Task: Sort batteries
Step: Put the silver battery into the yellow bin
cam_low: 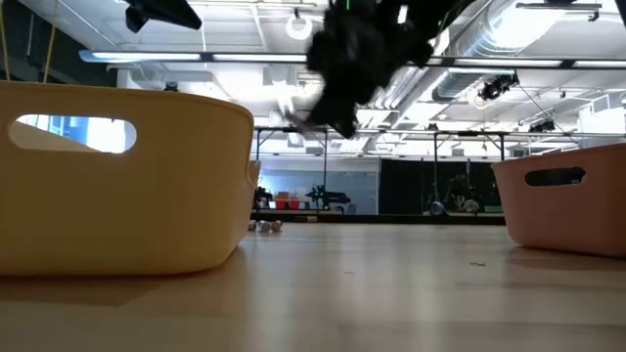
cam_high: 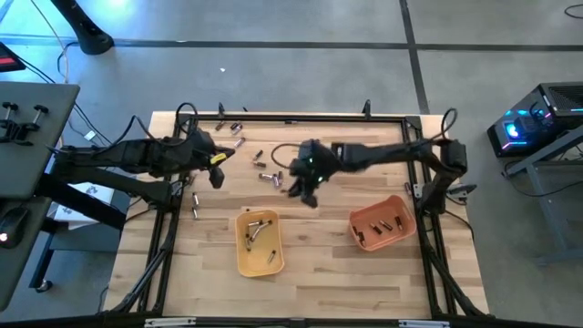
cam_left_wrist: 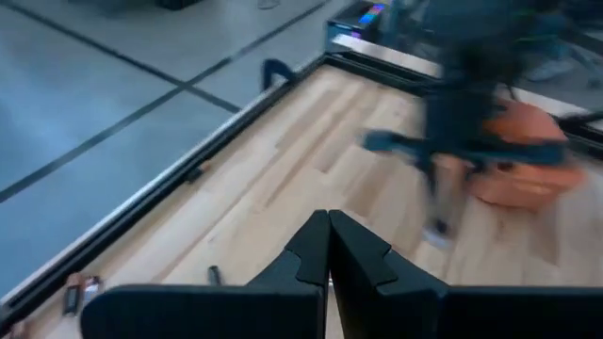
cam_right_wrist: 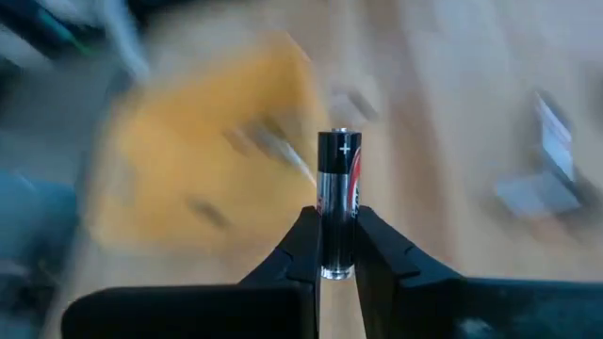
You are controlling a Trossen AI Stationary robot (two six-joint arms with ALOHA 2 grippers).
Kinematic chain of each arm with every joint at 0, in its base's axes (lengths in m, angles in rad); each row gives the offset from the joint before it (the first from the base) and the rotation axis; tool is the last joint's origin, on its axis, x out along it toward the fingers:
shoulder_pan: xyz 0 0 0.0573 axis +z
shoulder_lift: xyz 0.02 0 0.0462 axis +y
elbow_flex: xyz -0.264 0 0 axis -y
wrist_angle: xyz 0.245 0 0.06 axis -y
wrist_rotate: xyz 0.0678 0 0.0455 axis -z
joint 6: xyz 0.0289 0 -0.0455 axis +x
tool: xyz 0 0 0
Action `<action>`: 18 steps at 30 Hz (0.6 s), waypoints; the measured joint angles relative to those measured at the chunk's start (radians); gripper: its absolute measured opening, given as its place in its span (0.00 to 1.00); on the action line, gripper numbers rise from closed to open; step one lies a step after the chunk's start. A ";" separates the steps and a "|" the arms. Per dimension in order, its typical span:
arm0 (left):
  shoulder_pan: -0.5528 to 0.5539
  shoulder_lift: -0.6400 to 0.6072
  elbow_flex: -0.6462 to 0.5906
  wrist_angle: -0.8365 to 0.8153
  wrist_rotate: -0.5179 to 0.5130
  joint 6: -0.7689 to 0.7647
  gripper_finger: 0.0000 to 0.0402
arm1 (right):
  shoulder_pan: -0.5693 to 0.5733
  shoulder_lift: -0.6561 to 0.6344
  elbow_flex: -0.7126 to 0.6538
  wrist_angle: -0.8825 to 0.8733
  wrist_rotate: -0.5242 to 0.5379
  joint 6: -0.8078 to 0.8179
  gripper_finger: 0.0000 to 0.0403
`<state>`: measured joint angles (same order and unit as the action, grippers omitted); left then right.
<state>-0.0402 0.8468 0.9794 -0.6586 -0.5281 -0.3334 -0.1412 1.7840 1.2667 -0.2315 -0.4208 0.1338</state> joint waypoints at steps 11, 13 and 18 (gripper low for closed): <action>-0.029 0.042 0.000 -0.135 0.074 -0.149 0.00 | 0.247 0.093 0.001 0.348 0.208 0.249 0.19; -0.051 0.047 0.000 -0.180 0.074 -0.153 0.00 | 0.256 0.099 0.001 0.339 0.240 0.302 0.27; -0.111 0.046 0.000 -0.285 0.074 -0.154 0.00 | 0.264 0.102 0.021 0.324 0.322 0.369 0.45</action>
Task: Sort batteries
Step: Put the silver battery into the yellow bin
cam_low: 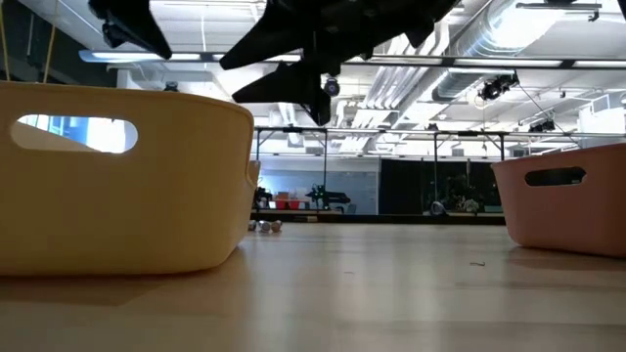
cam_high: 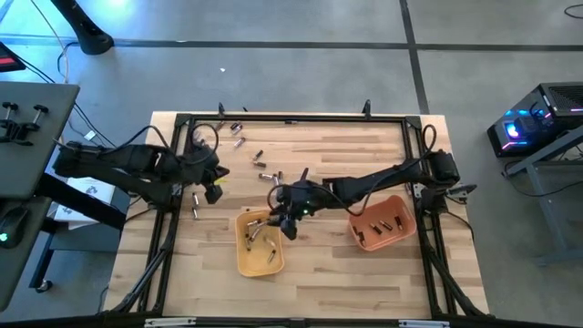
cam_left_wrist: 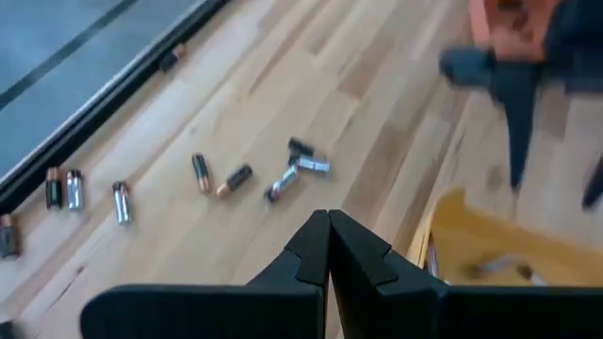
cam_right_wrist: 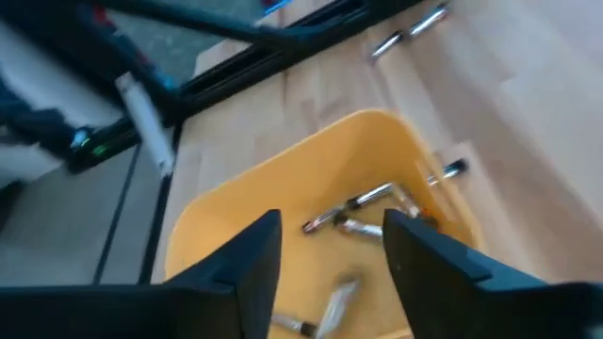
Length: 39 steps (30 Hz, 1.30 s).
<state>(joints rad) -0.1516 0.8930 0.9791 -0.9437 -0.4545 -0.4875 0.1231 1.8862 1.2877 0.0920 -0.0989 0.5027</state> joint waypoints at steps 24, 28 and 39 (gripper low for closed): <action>-0.047 -0.028 -0.396 0.239 0.046 -0.348 0.00 | -0.287 0.437 0.703 -0.860 0.175 0.310 0.45; -0.047 -0.044 -0.393 0.283 0.034 -0.350 0.00 | -0.285 0.520 0.802 -0.903 0.178 0.303 0.45; -0.047 -0.048 -0.393 0.314 0.032 -0.350 0.00 | -0.296 0.586 0.855 -1.023 0.180 0.301 0.45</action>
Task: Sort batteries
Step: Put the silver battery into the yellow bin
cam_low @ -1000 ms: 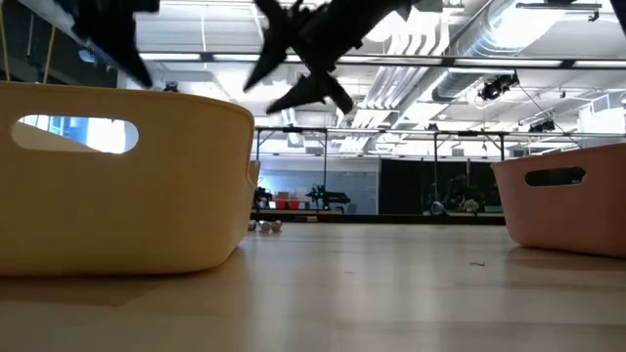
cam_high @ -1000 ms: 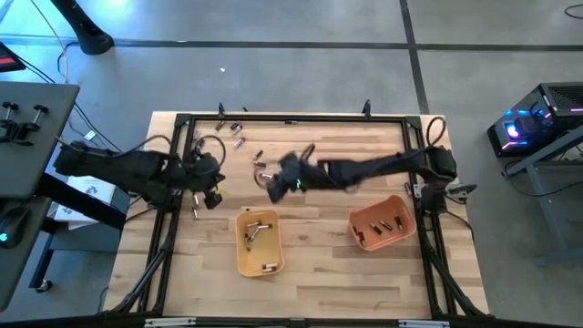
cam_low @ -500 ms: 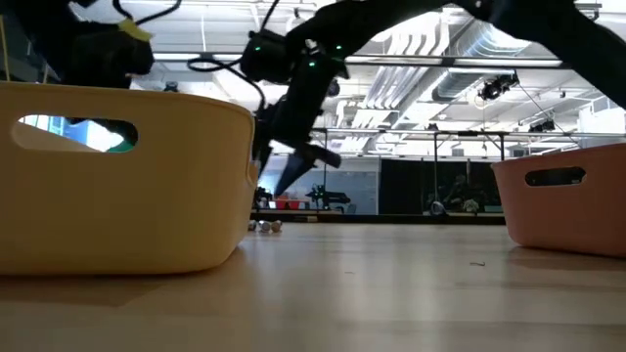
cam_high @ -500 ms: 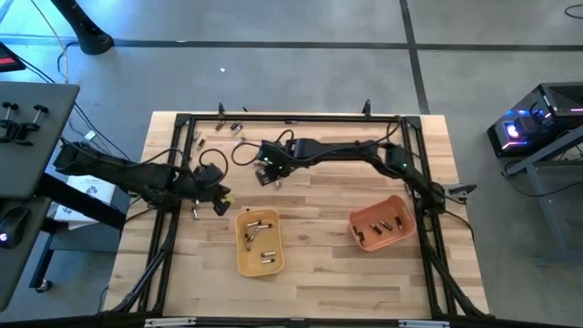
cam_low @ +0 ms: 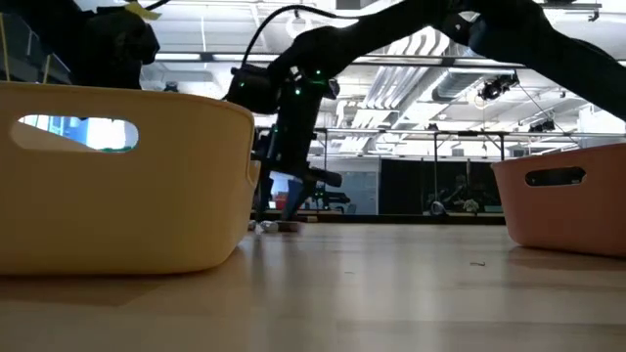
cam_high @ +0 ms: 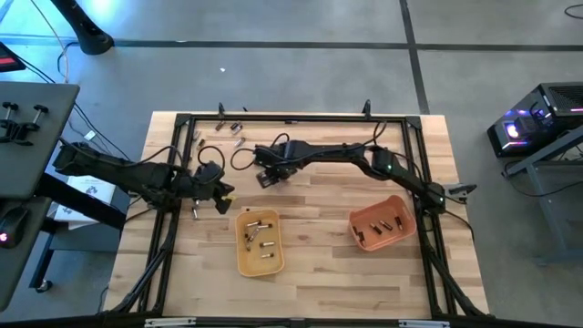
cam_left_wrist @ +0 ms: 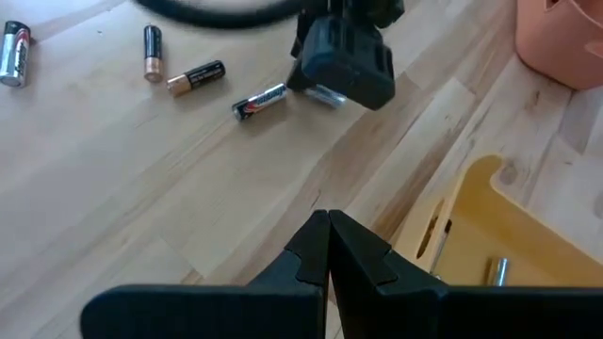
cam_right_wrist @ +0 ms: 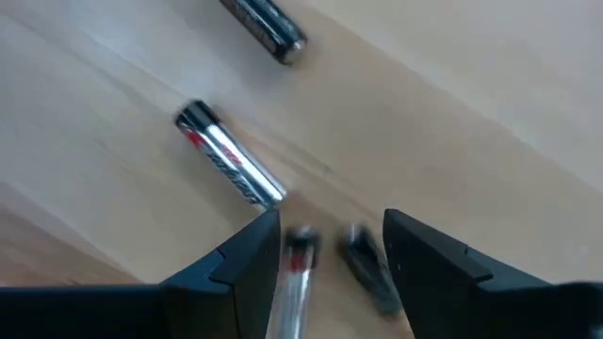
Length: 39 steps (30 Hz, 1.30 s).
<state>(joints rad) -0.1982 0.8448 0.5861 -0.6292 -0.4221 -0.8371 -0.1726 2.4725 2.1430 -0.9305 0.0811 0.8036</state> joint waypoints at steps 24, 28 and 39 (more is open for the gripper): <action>-0.052 0.000 -0.217 0.208 0.068 -0.045 0.00 | 0.164 -0.010 0.151 -0.053 0.022 -0.182 0.45; -0.033 0.002 -0.265 0.212 0.056 -0.137 0.00 | 0.157 -0.035 0.214 -0.165 0.050 -0.250 0.43; -0.033 0.089 -0.271 0.264 0.177 -0.074 0.00 | 0.136 -0.297 0.190 -0.390 0.188 -0.364 0.03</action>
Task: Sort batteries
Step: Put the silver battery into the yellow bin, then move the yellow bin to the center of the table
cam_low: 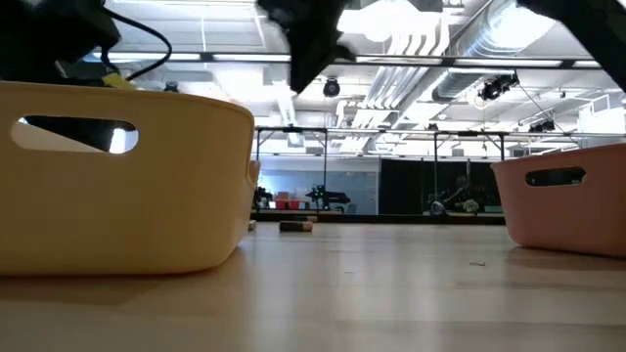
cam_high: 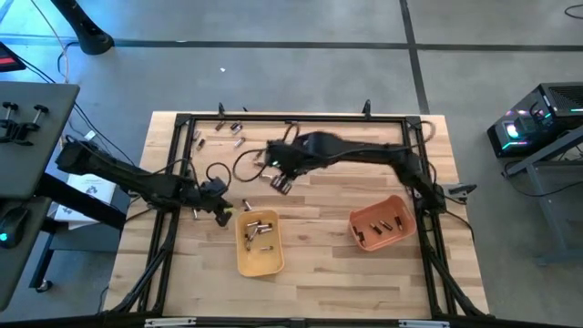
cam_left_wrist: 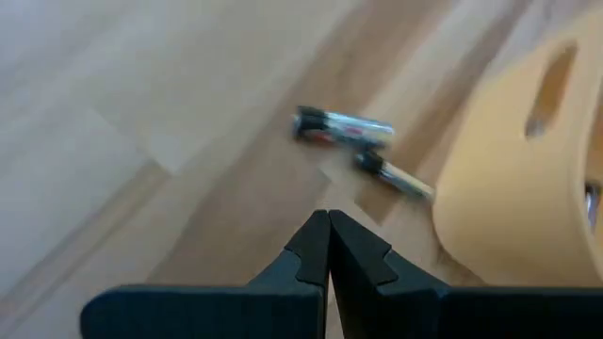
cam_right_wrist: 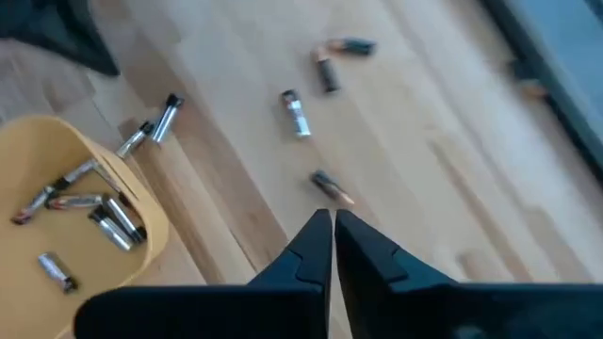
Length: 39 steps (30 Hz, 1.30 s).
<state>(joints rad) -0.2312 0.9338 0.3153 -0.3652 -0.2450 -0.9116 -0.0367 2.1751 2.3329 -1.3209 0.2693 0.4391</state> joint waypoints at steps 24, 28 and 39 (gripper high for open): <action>0.135 0.405 0.005 0.544 0.046 0.229 0.00 | 0.113 -0.295 -0.001 -0.134 0.107 0.275 0.00; 0.147 0.331 0.019 0.452 0.045 0.254 0.00 | 0.112 -0.299 -0.043 -0.193 0.015 0.291 0.00; 0.078 -0.022 0.021 0.193 -0.020 0.185 0.00 | 0.049 -0.294 -0.551 0.379 -0.258 0.231 0.00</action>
<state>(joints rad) -0.1536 0.9114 0.3359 -0.1719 -0.2651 -0.7267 0.0124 1.8812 1.7815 -0.9423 0.0117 0.6698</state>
